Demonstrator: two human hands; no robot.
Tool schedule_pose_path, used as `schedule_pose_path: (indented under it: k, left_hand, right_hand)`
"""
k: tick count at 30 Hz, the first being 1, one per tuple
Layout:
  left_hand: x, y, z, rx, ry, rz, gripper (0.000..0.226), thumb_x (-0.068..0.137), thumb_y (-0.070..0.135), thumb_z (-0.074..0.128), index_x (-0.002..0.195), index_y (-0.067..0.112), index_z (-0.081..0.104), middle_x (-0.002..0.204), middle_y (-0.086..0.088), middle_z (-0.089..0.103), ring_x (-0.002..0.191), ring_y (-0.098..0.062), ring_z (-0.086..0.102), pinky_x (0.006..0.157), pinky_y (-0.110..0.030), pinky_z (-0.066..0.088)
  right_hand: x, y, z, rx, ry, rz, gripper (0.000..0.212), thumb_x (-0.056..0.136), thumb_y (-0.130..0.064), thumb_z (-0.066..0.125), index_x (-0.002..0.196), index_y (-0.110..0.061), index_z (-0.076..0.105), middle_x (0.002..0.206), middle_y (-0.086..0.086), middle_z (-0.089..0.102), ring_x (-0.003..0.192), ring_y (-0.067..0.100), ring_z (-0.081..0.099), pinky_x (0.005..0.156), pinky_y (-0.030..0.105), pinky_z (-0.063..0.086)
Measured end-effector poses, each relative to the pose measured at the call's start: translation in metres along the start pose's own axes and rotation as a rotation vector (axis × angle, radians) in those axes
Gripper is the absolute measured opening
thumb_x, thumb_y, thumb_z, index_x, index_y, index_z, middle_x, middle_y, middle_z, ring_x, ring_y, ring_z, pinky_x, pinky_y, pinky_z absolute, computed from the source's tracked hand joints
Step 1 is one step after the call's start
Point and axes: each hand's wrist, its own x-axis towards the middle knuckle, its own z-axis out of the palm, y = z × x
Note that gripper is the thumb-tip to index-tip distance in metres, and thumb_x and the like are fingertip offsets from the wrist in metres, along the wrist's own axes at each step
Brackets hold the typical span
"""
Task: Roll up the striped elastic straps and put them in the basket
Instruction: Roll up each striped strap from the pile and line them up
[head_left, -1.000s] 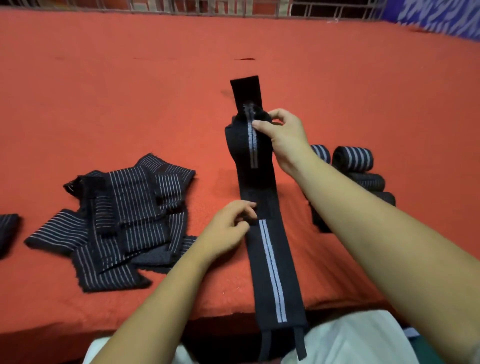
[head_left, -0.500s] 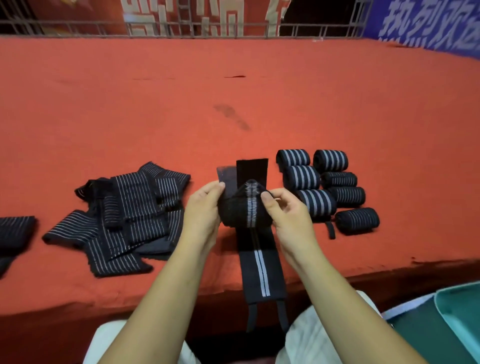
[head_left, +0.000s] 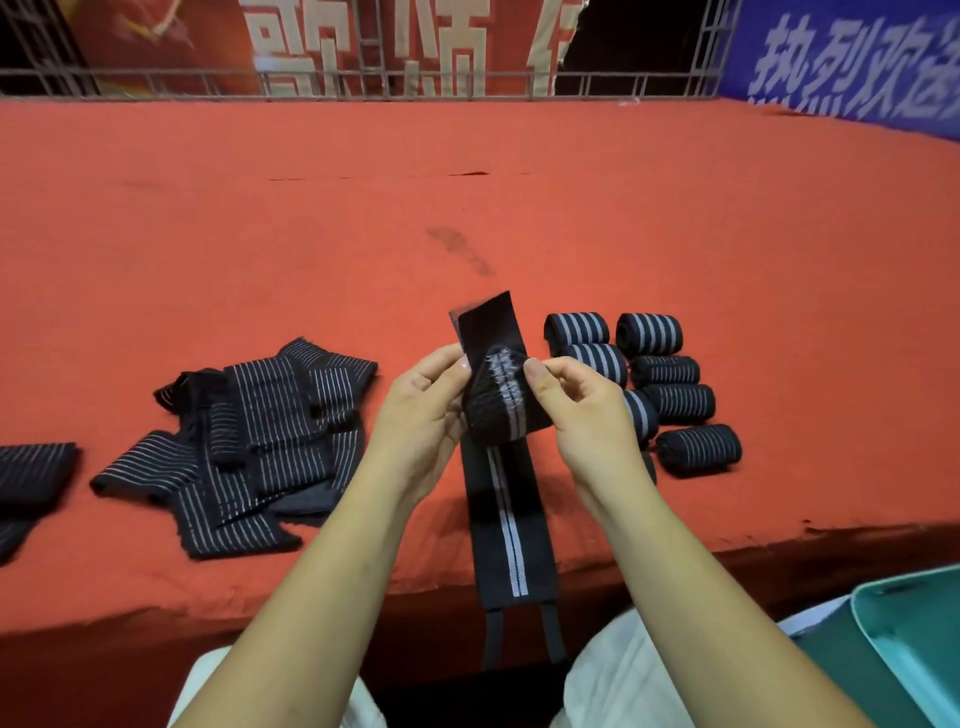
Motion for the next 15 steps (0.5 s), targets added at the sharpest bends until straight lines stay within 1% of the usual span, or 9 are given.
schedule_pose_path:
  k: [3, 5, 6, 7, 9, 10, 12, 13, 15]
  left_hand:
    - [-0.004, 0.0, -0.004, -0.035, -0.067, -0.005, 0.011, 0.096, 0.007, 0.055, 0.102, 0.005, 0.063, 0.09, -0.006, 0.071, 0.076, -0.012, 0.067, 0.069, -0.02, 0.054]
    - [-0.004, 0.001, -0.007, -0.047, -0.075, 0.001, 0.004, 0.091, 0.012, 0.057, 0.091, 0.009, 0.059, 0.08, -0.001, 0.063, 0.071, -0.01, 0.06, 0.068, -0.025, 0.047]
    - [-0.003, 0.002, -0.007, -0.043, -0.055, 0.016, 0.006, 0.09, 0.015, 0.059, 0.086, 0.012, 0.056, 0.076, 0.0, 0.06, 0.07, -0.01, 0.059, 0.07, -0.028, 0.044]
    - [-0.003, 0.003, -0.005, -0.015, -0.03, 0.037, 0.01, 0.09, 0.019, 0.062, 0.087, 0.012, 0.057, 0.078, -0.004, 0.062, 0.074, -0.012, 0.061, 0.074, -0.031, 0.045]
    - [-0.002, 0.005, -0.001, 0.142, 0.03, 0.1, 0.018, 0.093, 0.027, 0.065, 0.097, 0.01, 0.062, 0.096, -0.019, 0.072, 0.088, -0.022, 0.066, 0.083, -0.039, 0.052]
    - [-0.001, 0.006, 0.001, 0.206, 0.063, 0.123, 0.017, 0.096, 0.027, 0.063, 0.1, 0.01, 0.063, 0.1, -0.02, 0.074, 0.086, -0.022, 0.068, 0.082, -0.038, 0.054]
    - [0.003, 0.009, 0.004, 0.287, 0.104, 0.139, 0.024, 0.102, 0.027, 0.053, 0.104, 0.007, 0.065, 0.096, -0.013, 0.077, 0.076, -0.017, 0.069, 0.072, -0.031, 0.057]
    - [0.004, 0.011, 0.006, 0.306, 0.103, 0.136, 0.029, 0.104, 0.028, 0.049, 0.108, 0.004, 0.066, 0.096, -0.011, 0.077, 0.073, -0.015, 0.069, 0.069, -0.028, 0.056]
    - [0.004, 0.012, 0.007, 0.319, 0.085, 0.132, 0.036, 0.106, 0.029, 0.044, 0.115, 0.001, 0.066, 0.098, -0.011, 0.077, 0.077, -0.014, 0.07, 0.07, -0.029, 0.058]
  right_hand:
    - [-0.003, 0.003, 0.003, -0.018, 0.031, 0.018, 0.023, 0.095, -0.03, 0.066, 0.084, -0.011, 0.072, 0.086, 0.014, 0.073, 0.078, 0.015, 0.066, 0.075, 0.03, 0.053]
    - [-0.005, 0.004, 0.003, -0.057, 0.042, 0.023, 0.025, 0.094, -0.031, 0.067, 0.078, -0.011, 0.07, 0.076, 0.006, 0.07, 0.073, 0.011, 0.062, 0.071, 0.028, 0.051]
    - [-0.007, 0.004, 0.003, -0.07, 0.041, 0.018, 0.027, 0.093, -0.031, 0.069, 0.075, -0.012, 0.067, 0.071, 0.002, 0.066, 0.069, 0.008, 0.059, 0.069, 0.027, 0.049]
    - [-0.008, 0.004, 0.004, -0.086, 0.034, 0.013, 0.027, 0.092, -0.031, 0.07, 0.073, -0.012, 0.065, 0.066, -0.002, 0.062, 0.066, 0.006, 0.056, 0.067, 0.026, 0.046]
    - [-0.01, 0.004, 0.005, -0.14, 0.019, 0.005, 0.027, 0.088, -0.03, 0.075, 0.075, -0.012, 0.06, 0.064, -0.004, 0.058, 0.063, 0.007, 0.054, 0.063, 0.028, 0.046]
    - [-0.012, 0.004, 0.006, -0.154, 0.001, 0.012, 0.026, 0.086, -0.03, 0.077, 0.08, -0.013, 0.058, 0.066, 0.001, 0.061, 0.064, 0.01, 0.057, 0.064, 0.035, 0.049]
    - [-0.014, 0.004, 0.009, -0.139, -0.078, 0.046, 0.022, 0.087, -0.028, 0.075, 0.092, -0.016, 0.058, 0.075, 0.01, 0.07, 0.071, 0.019, 0.066, 0.07, 0.044, 0.055]
    - [-0.016, 0.004, 0.01, -0.145, -0.129, 0.047, 0.016, 0.09, -0.027, 0.072, 0.096, -0.018, 0.06, 0.078, 0.009, 0.073, 0.074, 0.019, 0.07, 0.073, 0.046, 0.056]
    - [-0.018, 0.002, 0.009, -0.213, -0.217, 0.004, 0.008, 0.096, -0.025, 0.065, 0.101, -0.018, 0.067, 0.082, 0.0, 0.077, 0.08, 0.013, 0.073, 0.076, 0.041, 0.057]
